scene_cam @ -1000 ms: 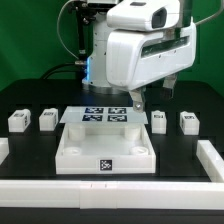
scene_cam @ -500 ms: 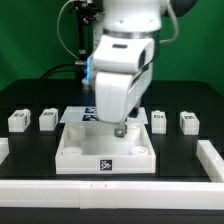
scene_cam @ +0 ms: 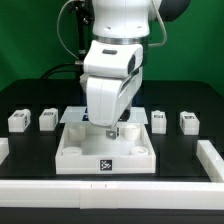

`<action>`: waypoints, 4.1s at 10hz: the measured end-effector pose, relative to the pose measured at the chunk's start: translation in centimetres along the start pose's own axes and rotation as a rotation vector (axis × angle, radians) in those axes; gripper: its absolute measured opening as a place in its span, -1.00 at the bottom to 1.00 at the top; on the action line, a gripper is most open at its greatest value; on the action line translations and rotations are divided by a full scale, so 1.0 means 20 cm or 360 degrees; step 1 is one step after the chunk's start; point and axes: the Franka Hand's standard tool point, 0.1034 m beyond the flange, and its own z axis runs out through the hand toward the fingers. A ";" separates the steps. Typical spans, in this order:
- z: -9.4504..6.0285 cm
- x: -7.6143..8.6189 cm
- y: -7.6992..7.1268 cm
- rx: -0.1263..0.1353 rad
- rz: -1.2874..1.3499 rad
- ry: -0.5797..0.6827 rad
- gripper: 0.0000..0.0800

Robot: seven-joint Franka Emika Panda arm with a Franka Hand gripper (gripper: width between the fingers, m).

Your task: Assemble one leg

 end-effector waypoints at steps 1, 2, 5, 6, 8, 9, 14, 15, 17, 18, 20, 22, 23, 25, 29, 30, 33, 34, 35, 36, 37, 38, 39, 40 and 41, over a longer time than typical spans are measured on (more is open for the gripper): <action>0.00 0.00 -0.01 -0.0001 -0.0003 0.0000 0.63; 0.00 -0.01 -0.05 -0.0082 -0.0108 0.0025 0.63; 0.03 -0.16 -0.36 -0.0072 -0.0356 0.0016 0.63; 0.06 -0.21 -0.42 -0.0050 -0.0432 0.0013 0.63; 0.06 -0.21 -0.40 -0.0049 -0.0385 0.0014 0.63; 0.06 -0.21 -0.41 -0.0047 -0.0383 0.0014 0.63; 0.23 -0.24 -0.46 -0.0115 -0.0497 0.0052 0.63; 0.25 -0.23 -0.47 -0.0100 -0.0503 0.0052 0.63; 0.27 -0.25 -0.49 -0.0083 -0.0512 0.0052 0.63; 0.27 -0.25 -0.48 -0.0082 -0.0507 0.0051 0.63; 0.27 -0.25 -0.48 -0.0082 -0.0504 0.0051 0.34; 0.27 -0.25 -0.48 -0.0082 -0.0503 0.0051 -0.10; 0.27 -0.25 -0.48 -0.0082 -0.0503 0.0051 -0.58; 0.27 -0.25 -0.48 -0.0087 -0.0503 0.0052 -0.86; 0.27 -0.25 -0.48 -0.0087 -0.0503 0.0052 -0.85; 0.27 -0.25 -0.48 -0.0087 -0.0503 0.0052 -0.85; 0.26 -0.12 -0.40 -0.0105 -0.0497 0.0066 -0.85; 0.25 -0.04 -0.36 -0.0120 -0.0491 0.0077 -0.85; 0.24 0.03 -0.31 -0.0125 -0.0502 0.0082 -0.85; 0.23 0.08 -0.27 -0.0123 -0.0501 0.0086 -0.85; 0.23 0.15 -0.23 -0.0134 -0.0497 0.0098 -0.85; 0.23 0.20 -0.22 -0.0142 -0.0494 0.0109 -0.85; 0.22 0.24 -0.21 -0.0145 -0.0468 0.0119 -0.85; 0.22 0.28 -0.20 -0.0152 -0.0475 0.0126 -0.85; 0.22 0.31 -0.20 -0.0154 -0.0488 0.0131 -0.85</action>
Offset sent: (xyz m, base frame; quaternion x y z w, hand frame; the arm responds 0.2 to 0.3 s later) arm -0.0869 0.0086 0.0087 -0.0102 0.0551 -0.1303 0.9899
